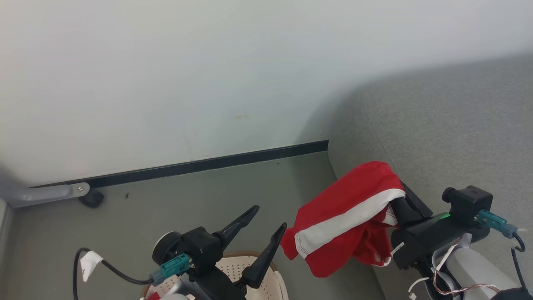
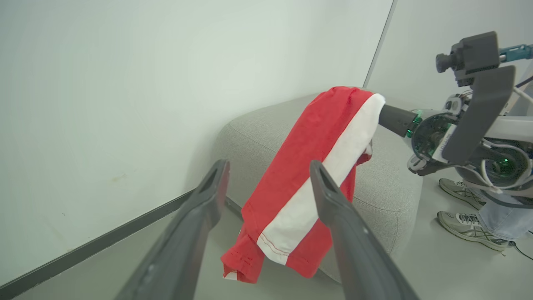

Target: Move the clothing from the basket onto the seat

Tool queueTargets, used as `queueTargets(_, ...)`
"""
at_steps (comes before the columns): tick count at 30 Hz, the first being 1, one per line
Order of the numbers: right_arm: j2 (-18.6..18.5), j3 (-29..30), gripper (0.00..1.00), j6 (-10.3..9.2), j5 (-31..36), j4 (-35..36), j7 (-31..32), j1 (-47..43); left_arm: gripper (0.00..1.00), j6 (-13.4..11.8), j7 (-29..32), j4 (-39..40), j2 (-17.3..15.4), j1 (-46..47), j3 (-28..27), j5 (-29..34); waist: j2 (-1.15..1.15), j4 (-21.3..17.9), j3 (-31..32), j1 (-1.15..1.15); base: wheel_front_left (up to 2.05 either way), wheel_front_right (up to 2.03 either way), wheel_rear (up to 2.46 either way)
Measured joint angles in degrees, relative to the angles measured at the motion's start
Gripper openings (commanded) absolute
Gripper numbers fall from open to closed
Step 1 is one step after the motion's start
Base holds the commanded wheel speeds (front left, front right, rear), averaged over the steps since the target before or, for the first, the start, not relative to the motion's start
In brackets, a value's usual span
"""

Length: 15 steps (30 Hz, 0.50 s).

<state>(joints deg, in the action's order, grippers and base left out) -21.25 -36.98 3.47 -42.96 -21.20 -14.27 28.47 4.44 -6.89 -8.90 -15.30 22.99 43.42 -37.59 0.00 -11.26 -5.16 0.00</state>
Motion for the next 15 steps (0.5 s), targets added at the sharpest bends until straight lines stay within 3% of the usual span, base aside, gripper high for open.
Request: queueTargets(15, -0.5, 4.6, 0.00, -0.94, 2.3, 5.5, 0.0, -4.6, 1.00, -0.4, -0.3, 1.3, -0.9, 0.3, 1.0, 2.5, 0.00, -6.8, -0.5, 0.00, 0.00, 0.00, 0.00)
